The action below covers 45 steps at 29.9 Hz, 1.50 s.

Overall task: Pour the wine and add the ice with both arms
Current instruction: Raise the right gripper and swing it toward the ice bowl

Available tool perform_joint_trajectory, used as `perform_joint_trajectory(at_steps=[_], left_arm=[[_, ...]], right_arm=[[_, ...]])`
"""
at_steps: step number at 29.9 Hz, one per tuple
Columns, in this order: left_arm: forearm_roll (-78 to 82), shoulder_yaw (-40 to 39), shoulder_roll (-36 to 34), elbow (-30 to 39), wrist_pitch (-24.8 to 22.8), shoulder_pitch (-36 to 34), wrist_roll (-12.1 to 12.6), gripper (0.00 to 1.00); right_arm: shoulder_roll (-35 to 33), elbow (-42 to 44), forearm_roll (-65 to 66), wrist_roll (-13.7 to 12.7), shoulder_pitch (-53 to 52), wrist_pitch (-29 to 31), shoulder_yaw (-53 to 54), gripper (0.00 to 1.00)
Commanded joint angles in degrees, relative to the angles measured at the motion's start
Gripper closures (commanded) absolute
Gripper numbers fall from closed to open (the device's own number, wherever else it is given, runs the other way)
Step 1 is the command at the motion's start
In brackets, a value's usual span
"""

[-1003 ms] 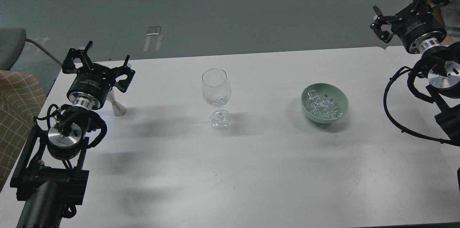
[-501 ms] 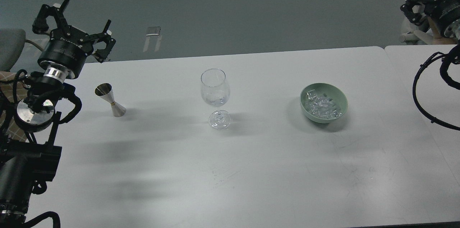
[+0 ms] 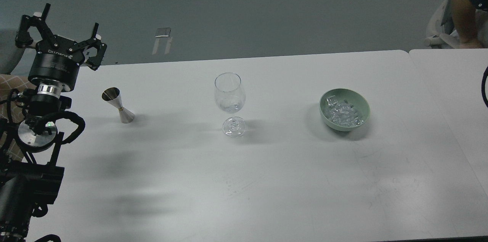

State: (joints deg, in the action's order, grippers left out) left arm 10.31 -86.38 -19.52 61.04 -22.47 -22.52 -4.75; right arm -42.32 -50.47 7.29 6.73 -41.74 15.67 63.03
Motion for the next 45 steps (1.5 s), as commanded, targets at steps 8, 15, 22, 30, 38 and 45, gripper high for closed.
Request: perform_joint_trajectory(at_steps=[8,15,22,30,38,45], left_arm=[[-0.12,5.0,-0.69,-2.5,-5.03,0.38,-0.35,0.02],[-0.03,5.08,-0.08,-3.04,-4.6,0.46,-0.44,0.02],[0.15,5.17,-0.61,-2.86,-2.4,0.29,-0.35,0.02],[0.24,5.26,-1.75,-1.9,-2.76,2.22,-0.09,0.02],[0.32,5.35,1.32,-0.4,-2.58,3.8,-0.52,0.02],[0.41,5.44,2.56,-0.31,-2.58,4.07,-0.52,0.02]], right_arm=[[-10.59,-10.42,11.93,-0.05,2.98,0.5,-0.36,0.0],[-10.33,-16.94,26.97,0.3,4.39,0.5,-0.71,0.0],[-10.51,-17.39,38.31,0.12,3.95,0.5,-2.73,0.0],[-9.45,-17.12,56.15,0.48,2.63,0.42,-4.14,0.0],[-9.54,-21.24,72.67,0.48,-1.49,0.59,-6.94,0.0],[-11.64,-26.87,79.27,0.91,-8.44,4.28,-19.5,0.0]])
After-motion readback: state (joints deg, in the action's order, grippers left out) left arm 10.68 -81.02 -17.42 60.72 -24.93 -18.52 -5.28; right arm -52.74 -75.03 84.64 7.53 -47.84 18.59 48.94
